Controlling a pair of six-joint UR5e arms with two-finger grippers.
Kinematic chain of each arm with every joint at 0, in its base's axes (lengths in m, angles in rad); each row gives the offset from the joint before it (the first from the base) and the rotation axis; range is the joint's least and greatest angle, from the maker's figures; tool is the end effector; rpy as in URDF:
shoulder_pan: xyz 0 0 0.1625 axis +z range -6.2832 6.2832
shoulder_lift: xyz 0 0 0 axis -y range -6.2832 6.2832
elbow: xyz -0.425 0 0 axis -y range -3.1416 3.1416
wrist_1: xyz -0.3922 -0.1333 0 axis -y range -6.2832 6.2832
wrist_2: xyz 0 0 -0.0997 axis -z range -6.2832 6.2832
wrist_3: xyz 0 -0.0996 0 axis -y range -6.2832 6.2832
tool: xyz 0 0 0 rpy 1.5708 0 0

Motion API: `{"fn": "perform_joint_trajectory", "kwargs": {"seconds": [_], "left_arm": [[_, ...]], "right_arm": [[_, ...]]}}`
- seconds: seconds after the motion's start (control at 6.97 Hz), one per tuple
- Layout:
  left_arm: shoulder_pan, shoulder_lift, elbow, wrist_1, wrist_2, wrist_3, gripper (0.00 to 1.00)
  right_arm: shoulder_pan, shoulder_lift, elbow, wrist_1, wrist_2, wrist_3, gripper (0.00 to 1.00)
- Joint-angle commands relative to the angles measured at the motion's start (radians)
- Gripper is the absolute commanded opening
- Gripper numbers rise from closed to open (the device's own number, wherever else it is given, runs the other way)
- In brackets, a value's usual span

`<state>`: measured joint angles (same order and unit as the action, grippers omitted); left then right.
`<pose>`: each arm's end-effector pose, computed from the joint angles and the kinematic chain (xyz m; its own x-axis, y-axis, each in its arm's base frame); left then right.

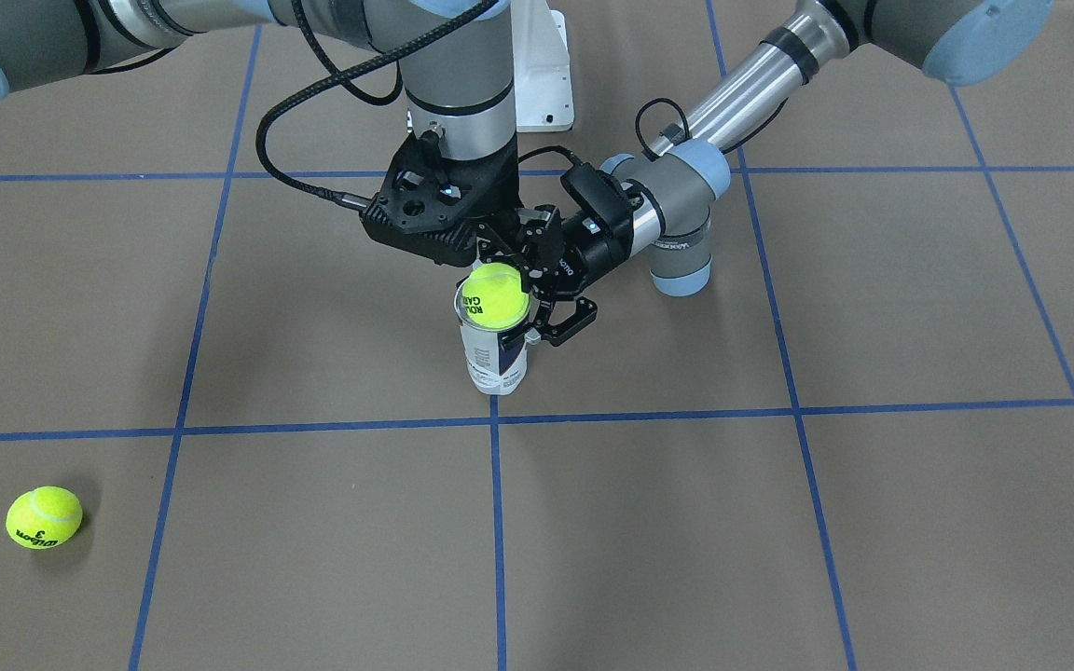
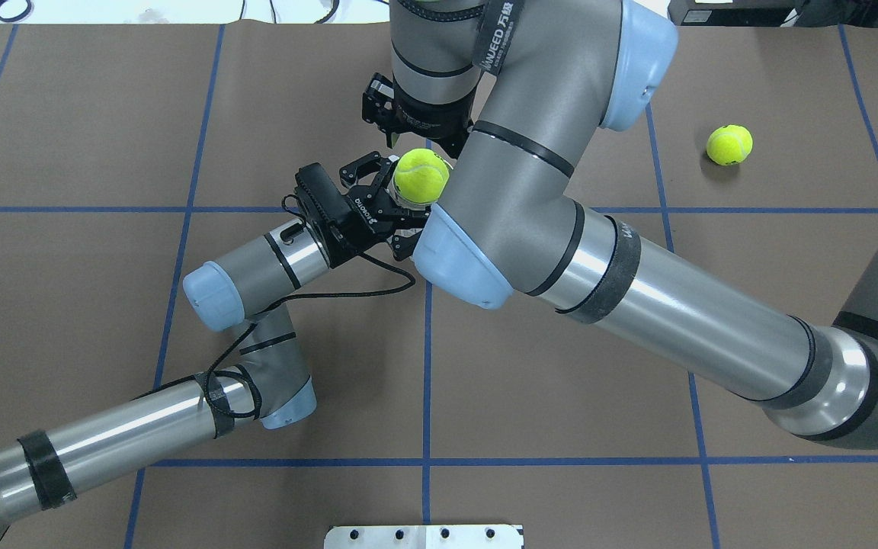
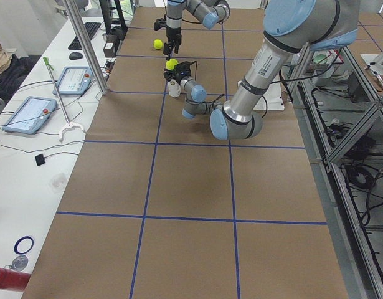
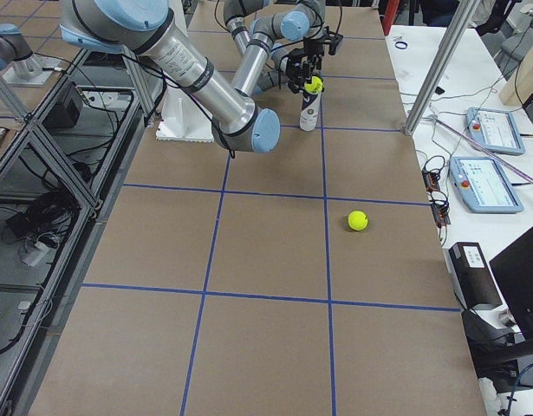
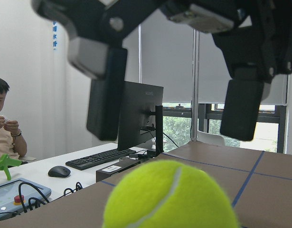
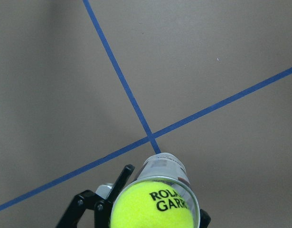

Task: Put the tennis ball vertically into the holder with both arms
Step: 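Lower the ball into the can and open the right gripper, then move the right gripper back toward the remaining yellow ball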

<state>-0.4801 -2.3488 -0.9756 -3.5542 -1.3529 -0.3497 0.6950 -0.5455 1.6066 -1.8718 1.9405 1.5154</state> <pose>0.5569 -0.4646 0.2569 0.4024 0.8247 -0.3976 0.6762 0.0250 0.7363 -0.4684 -0.5172 0.0393 0.5783 0.4149 0.7024 -0.3745 0.8999 -0.2233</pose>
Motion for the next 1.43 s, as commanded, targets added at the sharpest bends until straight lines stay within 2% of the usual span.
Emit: {"fn": "perform_joint_trajectory", "kwargs": {"seconds": [0.0,0.29,0.57,0.86,1.0,1.15,1.29], "left_arm": [[0.0,0.0,0.0,0.0,0.0,-0.002,0.9],[0.0,0.0,-0.003,0.0,0.0,0.0,0.92],[-0.002,0.0,-0.005,-0.002,0.0,0.0,0.92],[-0.002,0.0,-0.005,-0.002,0.0,0.0,0.92],[-0.002,0.0,-0.005,-0.002,0.0,0.0,0.92],[-0.002,0.0,-0.005,-0.002,0.0,0.0,0.92],[-0.002,0.0,-0.005,-0.002,0.0,0.0,0.92]], "right_arm": [[0.003,0.001,0.012,-0.001,0.0,-0.02,0.99],[0.035,-0.029,0.053,-0.01,0.008,-0.099,0.99],[0.123,-0.163,0.154,-0.009,0.04,-0.286,0.99],[0.28,-0.261,0.156,-0.001,0.147,-0.532,0.99],[0.346,-0.316,0.153,0.011,0.161,-0.673,0.99],[0.4,-0.382,0.138,0.058,0.167,-0.787,0.99],[0.446,-0.459,0.072,0.188,0.207,-0.87,0.99]]}}
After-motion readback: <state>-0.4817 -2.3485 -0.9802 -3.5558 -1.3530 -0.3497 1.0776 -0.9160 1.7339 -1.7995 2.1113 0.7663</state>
